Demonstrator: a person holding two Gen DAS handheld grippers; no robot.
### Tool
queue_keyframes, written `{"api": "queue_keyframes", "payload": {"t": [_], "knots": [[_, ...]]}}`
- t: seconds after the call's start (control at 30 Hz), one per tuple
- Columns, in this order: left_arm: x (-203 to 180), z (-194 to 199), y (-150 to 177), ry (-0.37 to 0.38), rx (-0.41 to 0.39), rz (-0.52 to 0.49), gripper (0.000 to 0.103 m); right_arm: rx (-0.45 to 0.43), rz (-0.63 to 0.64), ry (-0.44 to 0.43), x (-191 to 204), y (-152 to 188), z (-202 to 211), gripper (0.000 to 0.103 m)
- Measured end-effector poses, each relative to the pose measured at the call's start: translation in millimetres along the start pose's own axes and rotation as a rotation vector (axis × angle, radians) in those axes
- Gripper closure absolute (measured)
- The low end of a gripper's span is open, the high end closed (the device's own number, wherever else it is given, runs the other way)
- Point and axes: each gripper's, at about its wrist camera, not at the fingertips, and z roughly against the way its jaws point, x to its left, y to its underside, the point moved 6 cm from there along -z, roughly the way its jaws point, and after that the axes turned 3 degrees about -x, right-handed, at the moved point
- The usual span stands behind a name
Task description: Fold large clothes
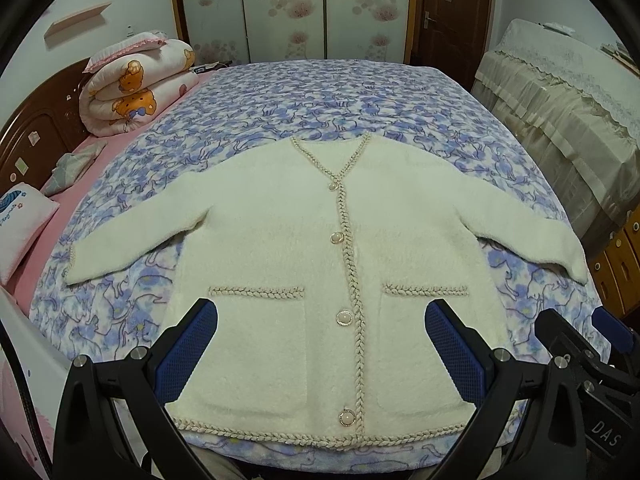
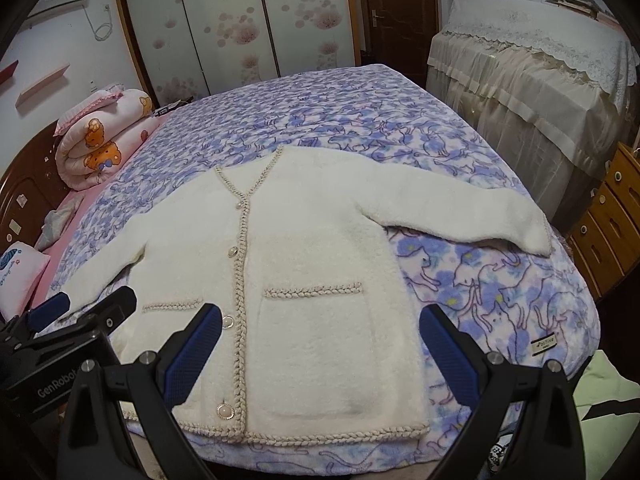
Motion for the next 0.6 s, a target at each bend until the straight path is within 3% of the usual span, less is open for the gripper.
{"api": "queue_keyframes", "payload": {"t": [0.6], "knots": [[1.2,-4.5,5.3,-0.018,0.016,-0.018,0.001,-0.028,0.042,0.003,5.4,5.5,-0.7,0.003]]}}
